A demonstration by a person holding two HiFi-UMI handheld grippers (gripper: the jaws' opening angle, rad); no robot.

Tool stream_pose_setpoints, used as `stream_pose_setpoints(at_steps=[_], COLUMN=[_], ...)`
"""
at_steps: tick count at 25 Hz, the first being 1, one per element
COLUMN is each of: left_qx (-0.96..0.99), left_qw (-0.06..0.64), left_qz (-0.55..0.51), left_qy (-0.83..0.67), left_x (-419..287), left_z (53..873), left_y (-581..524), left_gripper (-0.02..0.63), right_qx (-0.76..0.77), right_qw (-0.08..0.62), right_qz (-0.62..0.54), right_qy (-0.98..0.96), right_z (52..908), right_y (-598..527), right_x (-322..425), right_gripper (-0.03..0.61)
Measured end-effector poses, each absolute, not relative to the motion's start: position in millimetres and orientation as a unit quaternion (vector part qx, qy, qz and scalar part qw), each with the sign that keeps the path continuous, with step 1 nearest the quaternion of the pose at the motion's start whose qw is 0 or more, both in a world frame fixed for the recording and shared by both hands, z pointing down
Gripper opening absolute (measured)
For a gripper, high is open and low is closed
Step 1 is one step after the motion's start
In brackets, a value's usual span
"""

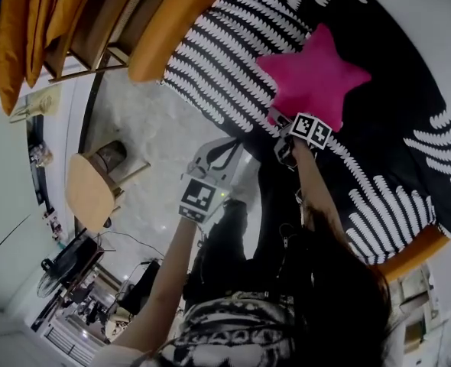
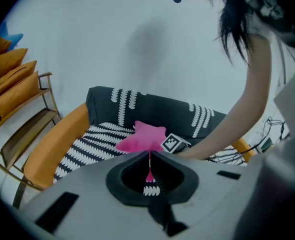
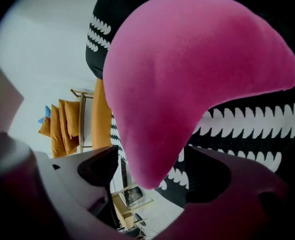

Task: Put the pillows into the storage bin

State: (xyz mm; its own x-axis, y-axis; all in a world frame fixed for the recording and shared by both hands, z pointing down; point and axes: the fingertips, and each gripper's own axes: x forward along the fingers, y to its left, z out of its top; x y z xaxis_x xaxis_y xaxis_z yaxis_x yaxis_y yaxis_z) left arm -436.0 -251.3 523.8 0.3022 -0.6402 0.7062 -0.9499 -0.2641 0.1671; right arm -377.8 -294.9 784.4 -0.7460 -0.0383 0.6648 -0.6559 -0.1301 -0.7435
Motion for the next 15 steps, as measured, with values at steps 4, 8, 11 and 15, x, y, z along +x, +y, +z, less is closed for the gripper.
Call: stream_pose_setpoints(at_steps=[4, 8, 11, 15], left_qx=[0.749, 0.76, 0.767, 0.782], left_qw=[0.299, 0.28, 0.267, 0.245], left_qz=[0.262, 0.266, 0.268, 0.27], left_qy=[-0.53, -0.522, -0.519, -0.505], left_x=[-436.7, -437.9, -434.8, -427.6], left_z=[527.8, 523.3, 514.0, 498.6], left_y=[-259.8, -269.0, -269.9, -269.2], left_gripper=[0.006, 0.006, 0.006, 0.007], right_qx=[0.278, 0.271, 0.271, 0.279], right_qw=[0.241, 0.238, 0.211, 0.15], right_qz=[0.7, 0.702, 0.712, 0.726], right_qy=[-0.612, -0.614, -0.613, -0.61], right_z=[795.7, 784.8, 764.9, 726.5], right_y=[-298.6, -303.2, -300.5, -308.3], right_x=[-382.8, -381.4, -370.8, -354.6], right_gripper=[0.342, 0.27, 0.248, 0.225])
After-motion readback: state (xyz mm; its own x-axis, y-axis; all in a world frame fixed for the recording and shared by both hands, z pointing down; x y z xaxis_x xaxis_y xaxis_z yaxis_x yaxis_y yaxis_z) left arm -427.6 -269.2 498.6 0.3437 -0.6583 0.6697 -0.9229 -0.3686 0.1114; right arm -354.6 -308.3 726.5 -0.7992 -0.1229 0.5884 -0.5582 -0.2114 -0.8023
